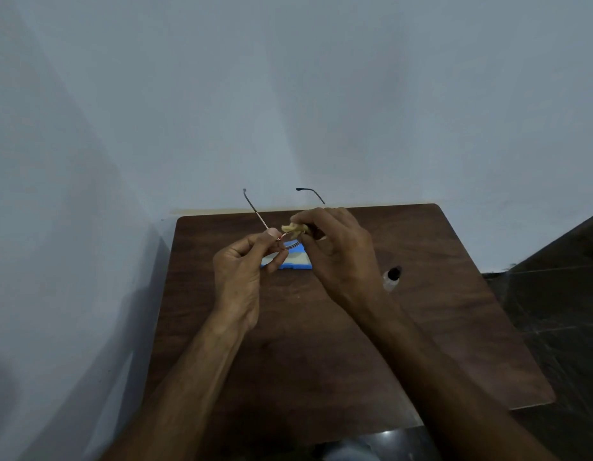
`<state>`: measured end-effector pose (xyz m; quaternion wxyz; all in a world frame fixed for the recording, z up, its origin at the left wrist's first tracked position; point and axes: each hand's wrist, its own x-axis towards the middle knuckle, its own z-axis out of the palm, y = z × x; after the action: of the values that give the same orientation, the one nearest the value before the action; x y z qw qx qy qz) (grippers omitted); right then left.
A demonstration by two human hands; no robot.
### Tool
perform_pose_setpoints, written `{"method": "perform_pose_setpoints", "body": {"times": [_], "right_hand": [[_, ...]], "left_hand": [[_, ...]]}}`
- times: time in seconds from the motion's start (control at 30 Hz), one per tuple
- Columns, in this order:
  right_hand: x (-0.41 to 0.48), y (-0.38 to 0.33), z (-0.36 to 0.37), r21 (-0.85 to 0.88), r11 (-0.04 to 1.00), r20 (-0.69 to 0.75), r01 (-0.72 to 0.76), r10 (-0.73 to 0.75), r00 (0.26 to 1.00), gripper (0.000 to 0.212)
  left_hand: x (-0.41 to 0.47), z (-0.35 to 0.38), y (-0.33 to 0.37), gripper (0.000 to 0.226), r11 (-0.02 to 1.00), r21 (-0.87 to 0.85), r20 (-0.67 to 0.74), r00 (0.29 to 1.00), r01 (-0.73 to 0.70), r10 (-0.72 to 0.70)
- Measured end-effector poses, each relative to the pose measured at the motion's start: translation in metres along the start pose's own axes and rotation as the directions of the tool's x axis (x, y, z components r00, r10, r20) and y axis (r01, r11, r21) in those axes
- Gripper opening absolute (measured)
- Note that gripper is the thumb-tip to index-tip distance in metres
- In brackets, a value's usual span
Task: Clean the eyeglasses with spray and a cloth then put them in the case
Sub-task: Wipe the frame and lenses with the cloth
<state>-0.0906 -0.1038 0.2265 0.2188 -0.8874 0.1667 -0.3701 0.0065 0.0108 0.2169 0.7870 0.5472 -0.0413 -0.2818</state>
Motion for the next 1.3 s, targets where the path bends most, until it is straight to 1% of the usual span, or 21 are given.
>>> {"method": "perform_pose_setpoints", "body": {"times": [0.1,0.2,0.27,0.37,0.4,0.43,0.57,0.67,0.8,0.93,0.97,1.03,1.1,1.17,1.23,1.3], "right_hand": [[-0.004,-0.011,0.001,0.035,0.999,-0.060,0.040,-0.038,0.997,0.026],[-0.009,-0.019,0.004,0.029,0.996,-0.076,0.088,-0.085,0.993,0.027],[-0.009,-0.013,0.004,0.031,0.998,-0.117,0.062,-0.058,0.991,0.022],[-0.008,0.001,0.000,0.081,0.995,-0.131,-0.066,0.076,0.988,0.021],[-0.008,0.003,-0.001,0.095,0.992,-0.126,-0.089,0.101,0.987,0.022],[-0.009,0.003,0.000,0.096,0.991,-0.126,-0.093,0.104,0.986,0.024],[-0.020,-0.011,0.006,0.069,0.997,-0.158,-0.017,0.027,0.987,0.022],[-0.026,-0.011,0.007,0.068,0.998,-0.162,0.017,-0.006,0.987,0.022],[-0.024,0.001,0.005,0.125,0.992,-0.207,-0.033,0.059,0.976,0.022],[-0.033,-0.012,0.005,0.075,0.996,-0.153,0.042,-0.030,0.988,0.023],[-0.033,-0.010,0.004,0.076,0.996,-0.150,0.037,-0.025,0.988,0.022],[-0.029,0.000,0.004,0.086,0.996,-0.174,-0.015,0.030,0.984,0.019],[-0.022,0.007,0.001,0.053,0.997,-0.210,-0.056,0.066,0.976,0.019],[-0.015,0.005,0.000,-0.007,1.000,-0.247,-0.027,0.025,0.969,0.019],[-0.011,0.001,0.001,-0.042,0.999,-0.242,0.023,-0.033,0.970,0.018],[-0.008,0.004,0.000,-0.019,1.000,-0.234,0.016,-0.020,0.972,0.017]], "left_hand": [[-0.002,0.002,0.002,0.017,1.000,-0.015,0.028,1.000,-0.009,0.009],[-0.006,0.004,0.003,0.016,0.998,-0.058,0.030,0.999,0.023,-0.021],[-0.008,0.004,0.002,0.012,0.994,-0.096,0.030,0.998,0.055,-0.052],[-0.011,0.004,0.001,0.014,0.989,-0.124,0.040,0.996,0.081,-0.077],[-0.012,0.005,0.001,0.015,0.987,-0.134,0.046,0.995,0.090,-0.084],[-0.012,0.006,0.001,0.015,0.984,-0.147,0.049,0.994,0.099,-0.093],[-0.016,0.008,0.001,0.010,0.971,-0.194,0.054,0.989,0.143,-0.135],[-0.020,0.010,0.002,0.013,0.952,-0.238,0.068,0.981,0.191,-0.180],[-0.025,0.016,0.002,0.012,0.926,-0.312,0.067,0.977,0.214,-0.203],[-0.026,0.016,0.005,0.009,0.910,-0.341,0.087,0.971,0.237,-0.221],[-0.026,0.016,0.004,0.010,0.905,-0.354,0.088,0.972,0.236,-0.219],[-0.027,0.013,0.003,0.009,0.898,-0.375,0.084,0.973,0.231,-0.216],[-0.028,0.013,0.003,0.009,0.897,-0.374,0.092,0.972,0.235,-0.216],[-0.030,0.014,0.003,0.010,0.899,-0.371,0.100,0.972,0.234,-0.211],[-0.031,0.014,0.004,0.011,0.900,-0.371,0.109,0.973,0.231,-0.204],[-0.030,0.013,0.005,0.012,0.903,-0.365,0.117,0.973,0.227,-0.198]]}}
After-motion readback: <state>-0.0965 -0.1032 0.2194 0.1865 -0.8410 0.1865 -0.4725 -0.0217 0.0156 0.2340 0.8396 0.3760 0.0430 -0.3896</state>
